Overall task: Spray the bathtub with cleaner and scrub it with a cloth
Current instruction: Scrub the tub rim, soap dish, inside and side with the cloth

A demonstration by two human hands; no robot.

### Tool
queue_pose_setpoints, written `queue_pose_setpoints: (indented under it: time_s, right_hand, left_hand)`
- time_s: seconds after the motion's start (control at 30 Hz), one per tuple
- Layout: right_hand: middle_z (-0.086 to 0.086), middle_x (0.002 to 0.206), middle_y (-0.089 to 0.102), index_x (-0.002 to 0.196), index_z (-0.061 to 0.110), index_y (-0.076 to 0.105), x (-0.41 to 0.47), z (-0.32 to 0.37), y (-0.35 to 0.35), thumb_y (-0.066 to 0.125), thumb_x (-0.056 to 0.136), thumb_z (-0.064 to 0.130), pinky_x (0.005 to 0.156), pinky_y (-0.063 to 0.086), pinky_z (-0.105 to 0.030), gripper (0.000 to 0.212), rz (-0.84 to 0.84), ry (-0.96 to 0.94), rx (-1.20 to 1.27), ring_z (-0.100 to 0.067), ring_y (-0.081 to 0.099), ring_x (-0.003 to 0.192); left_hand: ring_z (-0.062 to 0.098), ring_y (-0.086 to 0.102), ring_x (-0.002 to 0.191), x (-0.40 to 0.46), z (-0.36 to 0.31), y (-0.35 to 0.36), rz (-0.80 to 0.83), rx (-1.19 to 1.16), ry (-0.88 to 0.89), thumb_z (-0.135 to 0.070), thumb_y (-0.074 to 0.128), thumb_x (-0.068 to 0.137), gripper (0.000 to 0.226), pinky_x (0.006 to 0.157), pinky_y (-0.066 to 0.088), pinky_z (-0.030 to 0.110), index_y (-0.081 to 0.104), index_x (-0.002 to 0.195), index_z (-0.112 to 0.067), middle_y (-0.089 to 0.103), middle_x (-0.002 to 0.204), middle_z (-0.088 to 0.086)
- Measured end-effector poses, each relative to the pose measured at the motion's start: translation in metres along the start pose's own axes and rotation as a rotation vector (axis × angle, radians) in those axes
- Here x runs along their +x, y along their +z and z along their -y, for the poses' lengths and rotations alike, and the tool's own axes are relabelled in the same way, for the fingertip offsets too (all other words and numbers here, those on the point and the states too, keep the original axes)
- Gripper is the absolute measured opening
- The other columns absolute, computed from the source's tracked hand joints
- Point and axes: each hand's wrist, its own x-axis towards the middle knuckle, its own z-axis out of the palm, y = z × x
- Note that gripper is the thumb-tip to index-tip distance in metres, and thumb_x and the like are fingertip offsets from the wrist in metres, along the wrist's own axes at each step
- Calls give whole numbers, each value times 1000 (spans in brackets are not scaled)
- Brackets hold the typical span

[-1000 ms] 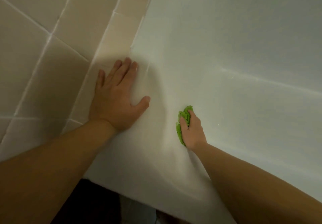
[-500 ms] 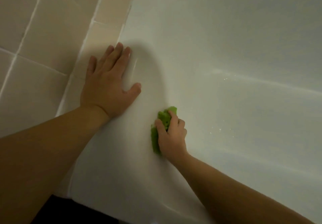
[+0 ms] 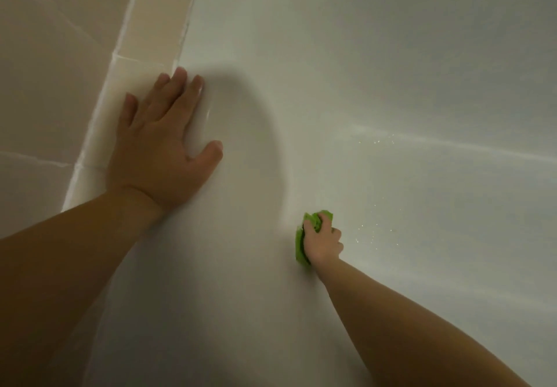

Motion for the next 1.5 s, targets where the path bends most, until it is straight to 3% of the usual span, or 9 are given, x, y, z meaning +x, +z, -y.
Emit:
queue_pose_setpoints:
  time_s: [0.13,0.23,0.47,0.73,0.9,1.13,1.3,1.37,1.5]
  right_hand:
    - [-8,149,38,150,42,38,-42,74,1,41,103,55,115,30,-47,49,-47,-142,219,-37,38,132]
    - [3,146,38,145,47,41,-96,112,5,48,99,55,112,33,-42,47,-108,-465,266,-25,36,129]
    - [4,149,40,145,38,48,-84,83,0,54,98,54,113,38,-41,51,-142,-899,172,-18,39,135]
    - [-3,154,36,151,49,36,12,14,6,43,99,64,119,28,-48,54,-116,-205,164,-33,35,139]
    - [-9,146,40,142,47,44,17,63,9,39,99,60,110,38,-52,46,-180,141,312,-42,41,127]
    - [6,146,41,141,48,50,-78,156,5,52,99,54,112,34,-40,42,-256,-469,391,-22,37,131]
    - [5,149,45,142,35,55,-69,131,10,54,99,49,114,37,-40,45,-357,-885,310,-17,40,136]
    - [3,147,46,145,31,53,-32,106,9,50,101,46,116,35,-44,47,-341,-828,284,-17,40,136]
    - [2,148,40,149,44,42,22,65,12,43,102,53,117,32,-46,48,-256,-339,276,-25,36,133]
  left_hand:
    - [18,17,157,1,-1,-1,-1,-1,-4,-57,43,83,84,126,7,50,29,161,-28,23,170,-1]
    - [19,17,157,3,0,-1,-5,-7,5,-54,44,86,81,126,8,51,30,161,-28,24,169,-1]
    - [18,17,157,12,1,0,-2,-4,15,-57,45,85,82,126,8,51,30,161,-32,24,169,-2]
    - [14,15,157,38,-2,0,4,-30,31,-58,44,83,83,128,5,48,31,160,-33,22,169,-4]
    - [14,16,157,45,-1,1,9,-33,55,-56,43,83,81,127,6,48,31,160,-33,22,169,-4]
    - [15,18,156,49,-1,0,-8,-51,72,-49,47,88,75,127,8,48,34,160,-31,25,169,-2]
    - [20,26,154,55,-1,4,-50,-54,71,-50,49,86,75,126,14,52,39,157,-29,31,166,2]
    - [19,27,154,58,-1,5,-54,-67,68,-52,48,84,77,126,15,53,41,157,-29,32,166,2]
    - [14,24,155,64,-2,5,-63,-100,49,-51,51,85,75,127,12,48,41,157,-32,31,166,-2]
